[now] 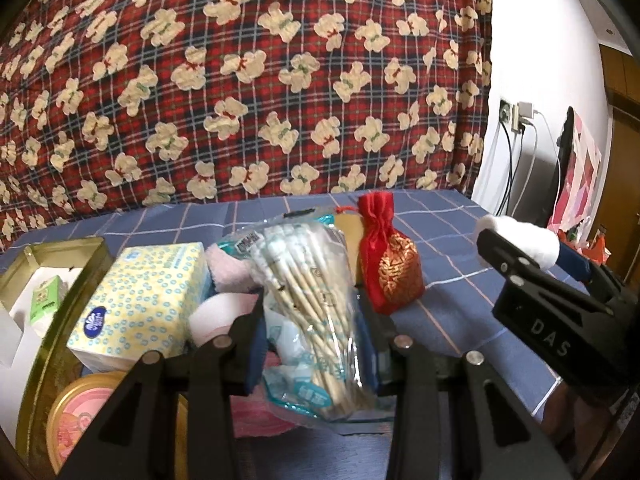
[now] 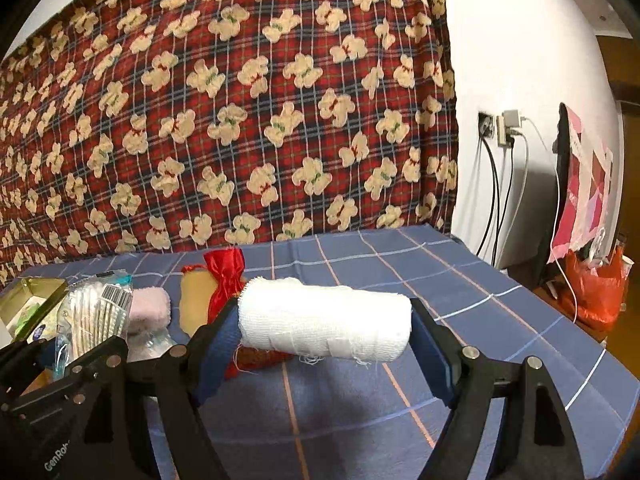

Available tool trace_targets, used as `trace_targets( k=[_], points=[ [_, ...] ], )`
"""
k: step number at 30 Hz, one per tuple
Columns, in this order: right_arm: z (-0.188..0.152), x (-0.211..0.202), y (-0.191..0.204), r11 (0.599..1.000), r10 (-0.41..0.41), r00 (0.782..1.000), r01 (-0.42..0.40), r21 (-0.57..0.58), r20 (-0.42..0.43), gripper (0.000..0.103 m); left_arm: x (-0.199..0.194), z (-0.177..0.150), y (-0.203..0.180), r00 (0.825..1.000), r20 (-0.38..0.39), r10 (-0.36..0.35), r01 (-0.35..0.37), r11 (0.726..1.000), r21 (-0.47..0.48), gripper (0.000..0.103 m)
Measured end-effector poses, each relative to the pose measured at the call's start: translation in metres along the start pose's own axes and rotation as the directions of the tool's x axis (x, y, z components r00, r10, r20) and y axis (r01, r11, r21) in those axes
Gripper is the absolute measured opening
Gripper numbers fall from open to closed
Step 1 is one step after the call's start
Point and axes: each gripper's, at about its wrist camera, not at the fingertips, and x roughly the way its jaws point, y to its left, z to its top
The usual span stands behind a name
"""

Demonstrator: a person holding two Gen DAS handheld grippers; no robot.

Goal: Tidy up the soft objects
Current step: 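Lift the swab bag with the left tool while the right tool lifts the towel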

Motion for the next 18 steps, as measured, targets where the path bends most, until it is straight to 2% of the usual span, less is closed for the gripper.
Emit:
trace_targets(
  k=[6,18],
  points=[
    [0.000,-0.012,0.008,1.000,0.000,0.998,0.000,-0.015,0.056,0.082,-0.011,0.000,0.003,0.998,0.053,0.027,-0.028,1.000,0.006,0.038],
    [-0.001,-0.016,0.008,1.000,0.004,0.997,-0.004,0.001,0.076,0.082,-0.027,-0.002,0.007,0.991,0.125,0.054,-0.057,0.998,0.020,0.038]
  ],
)
